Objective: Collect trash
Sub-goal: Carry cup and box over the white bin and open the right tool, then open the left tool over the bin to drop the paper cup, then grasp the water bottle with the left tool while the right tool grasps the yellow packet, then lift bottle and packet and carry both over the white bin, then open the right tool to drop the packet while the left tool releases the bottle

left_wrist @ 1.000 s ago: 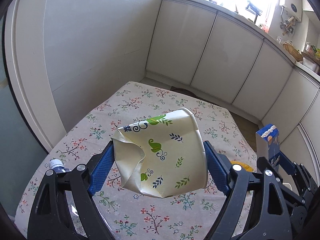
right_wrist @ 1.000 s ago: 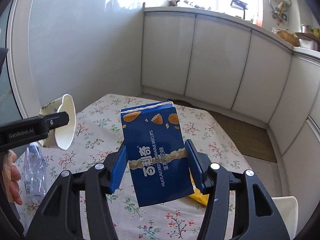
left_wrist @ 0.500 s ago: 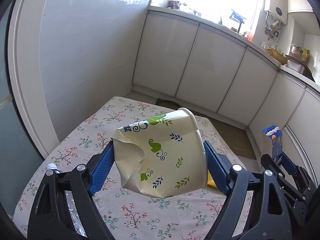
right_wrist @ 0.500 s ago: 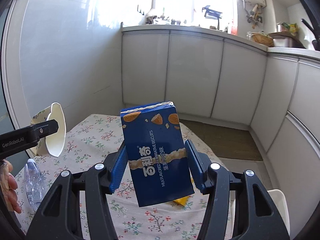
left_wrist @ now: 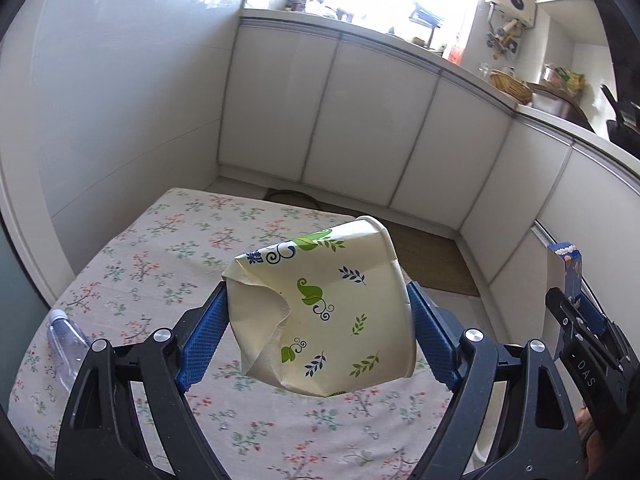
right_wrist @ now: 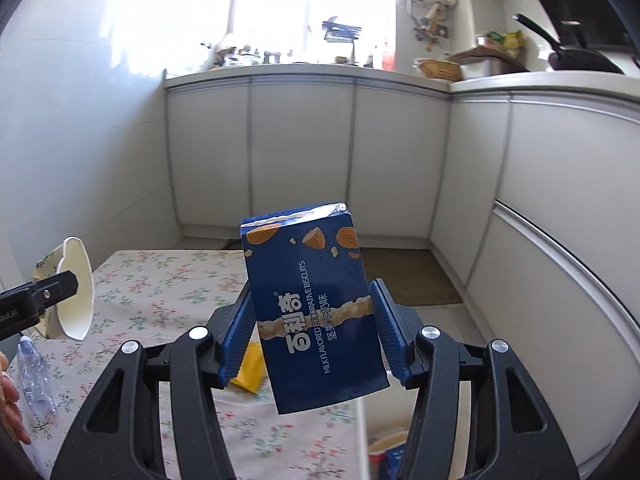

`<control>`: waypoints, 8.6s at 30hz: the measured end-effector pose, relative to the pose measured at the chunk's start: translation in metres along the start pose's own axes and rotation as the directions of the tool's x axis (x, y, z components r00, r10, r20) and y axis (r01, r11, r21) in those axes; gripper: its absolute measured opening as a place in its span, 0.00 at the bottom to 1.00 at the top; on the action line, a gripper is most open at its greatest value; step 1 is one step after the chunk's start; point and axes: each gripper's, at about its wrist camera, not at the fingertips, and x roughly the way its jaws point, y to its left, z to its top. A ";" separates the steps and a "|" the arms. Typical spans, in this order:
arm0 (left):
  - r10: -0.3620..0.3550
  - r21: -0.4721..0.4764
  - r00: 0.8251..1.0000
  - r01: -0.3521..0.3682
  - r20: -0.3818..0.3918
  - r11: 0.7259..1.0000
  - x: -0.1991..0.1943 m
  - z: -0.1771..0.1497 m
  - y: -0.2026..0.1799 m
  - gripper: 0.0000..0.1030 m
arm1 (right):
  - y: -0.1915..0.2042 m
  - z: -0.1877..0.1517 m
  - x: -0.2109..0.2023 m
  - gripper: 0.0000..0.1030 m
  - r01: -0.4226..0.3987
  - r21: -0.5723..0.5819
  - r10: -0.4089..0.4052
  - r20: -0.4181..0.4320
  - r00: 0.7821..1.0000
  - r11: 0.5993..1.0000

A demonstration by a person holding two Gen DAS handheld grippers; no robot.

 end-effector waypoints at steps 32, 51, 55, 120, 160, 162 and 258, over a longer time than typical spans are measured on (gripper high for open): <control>-0.225 0.239 0.955 0.269 -0.194 0.933 0.049 -0.061 -0.216 0.80 | -0.193 -0.039 -0.004 0.88 0.398 0.253 -0.343 -0.236 0.909 0.882; -0.271 0.191 0.886 0.360 -0.375 0.913 0.102 -0.088 -0.263 0.86 | -0.233 -0.044 -0.009 0.90 0.518 0.305 -0.454 -0.258 0.853 0.799; -0.242 0.193 0.900 0.327 -0.363 0.925 0.101 -0.089 -0.252 0.89 | -0.225 -0.044 -0.006 0.91 0.505 0.292 -0.442 -0.257 0.859 0.812; 0.388 -0.291 0.762 -0.583 -0.518 0.758 0.058 -0.085 0.254 0.72 | 0.165 -0.070 0.129 0.93 -0.329 -0.402 0.170 -0.381 0.909 0.855; 0.085 -0.244 0.957 -0.156 -0.278 0.957 0.049 -0.038 0.162 0.66 | 0.156 -0.038 0.181 0.07 -0.486 -0.095 0.386 -0.483 0.786 0.869; 0.093 -0.223 0.961 -0.154 -0.259 0.963 0.043 -0.035 0.155 0.66 | 0.154 -0.032 0.168 0.07 -0.486 -0.094 0.397 -0.455 0.797 0.869; -0.327 0.378 0.929 0.370 -0.174 0.849 0.034 -0.055 -0.329 0.93 | -0.268 -0.038 -0.089 0.93 0.472 0.380 -0.499 -0.033 0.866 0.795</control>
